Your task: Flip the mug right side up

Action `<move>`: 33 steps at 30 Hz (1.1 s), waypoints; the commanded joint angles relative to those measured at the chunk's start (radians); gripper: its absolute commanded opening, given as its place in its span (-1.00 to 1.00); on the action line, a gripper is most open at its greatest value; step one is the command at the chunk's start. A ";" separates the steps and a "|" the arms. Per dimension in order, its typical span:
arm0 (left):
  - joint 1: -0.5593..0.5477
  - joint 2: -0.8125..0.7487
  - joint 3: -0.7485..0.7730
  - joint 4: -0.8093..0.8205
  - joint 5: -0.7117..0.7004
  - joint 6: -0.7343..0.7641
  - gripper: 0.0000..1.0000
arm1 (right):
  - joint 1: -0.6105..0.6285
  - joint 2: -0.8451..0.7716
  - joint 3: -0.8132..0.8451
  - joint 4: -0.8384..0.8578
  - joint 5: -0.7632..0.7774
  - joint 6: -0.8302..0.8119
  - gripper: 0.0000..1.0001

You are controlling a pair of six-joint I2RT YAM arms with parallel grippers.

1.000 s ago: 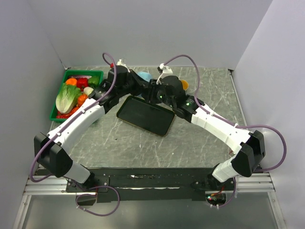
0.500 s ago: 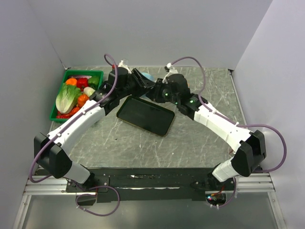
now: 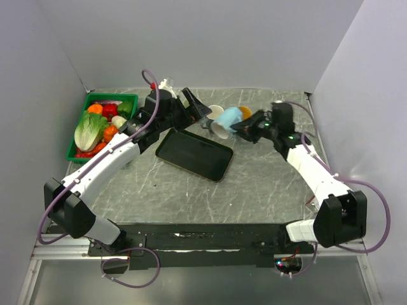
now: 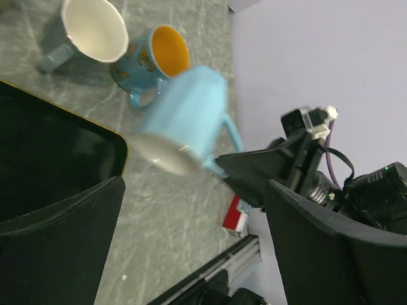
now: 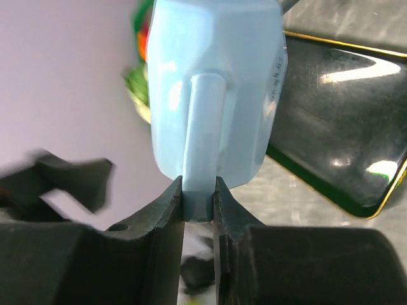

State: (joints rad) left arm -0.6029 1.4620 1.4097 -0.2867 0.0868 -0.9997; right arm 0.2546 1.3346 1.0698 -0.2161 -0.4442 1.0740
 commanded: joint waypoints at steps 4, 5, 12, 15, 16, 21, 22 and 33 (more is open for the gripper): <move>0.000 -0.060 0.041 -0.009 -0.084 0.096 0.93 | -0.280 -0.112 -0.155 0.323 -0.229 0.443 -1.00; 0.000 -0.055 0.044 -0.014 -0.111 0.098 0.93 | -0.297 -0.118 -0.187 0.351 -0.235 0.505 -1.00; 0.000 -0.002 0.040 0.037 -0.046 0.134 0.93 | -0.406 -0.127 -0.347 0.469 -0.283 0.766 -1.00; 0.000 0.065 0.063 0.050 0.037 0.170 0.93 | -0.410 -0.152 -0.430 0.504 -0.277 0.862 -1.00; -0.001 0.086 0.066 0.061 0.085 0.191 0.93 | -0.411 -0.167 -0.453 0.533 -0.275 0.885 -1.00; -0.020 0.231 0.069 0.127 0.217 0.279 0.93 | -0.410 -0.238 -0.565 0.554 -0.254 0.983 -1.00; -0.037 0.254 0.071 0.148 0.226 0.308 0.89 | -0.411 -0.245 -0.579 0.581 -0.258 1.006 -1.00; -0.103 0.471 0.121 0.337 0.352 0.305 0.69 | -0.408 -0.327 -0.679 0.581 -0.298 1.032 -1.00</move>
State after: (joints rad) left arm -0.7048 1.8984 1.4612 -0.1005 0.3538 -0.6922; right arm -0.1535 1.0733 0.3950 0.2485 -0.6949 1.9770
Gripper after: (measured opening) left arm 0.871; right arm 0.257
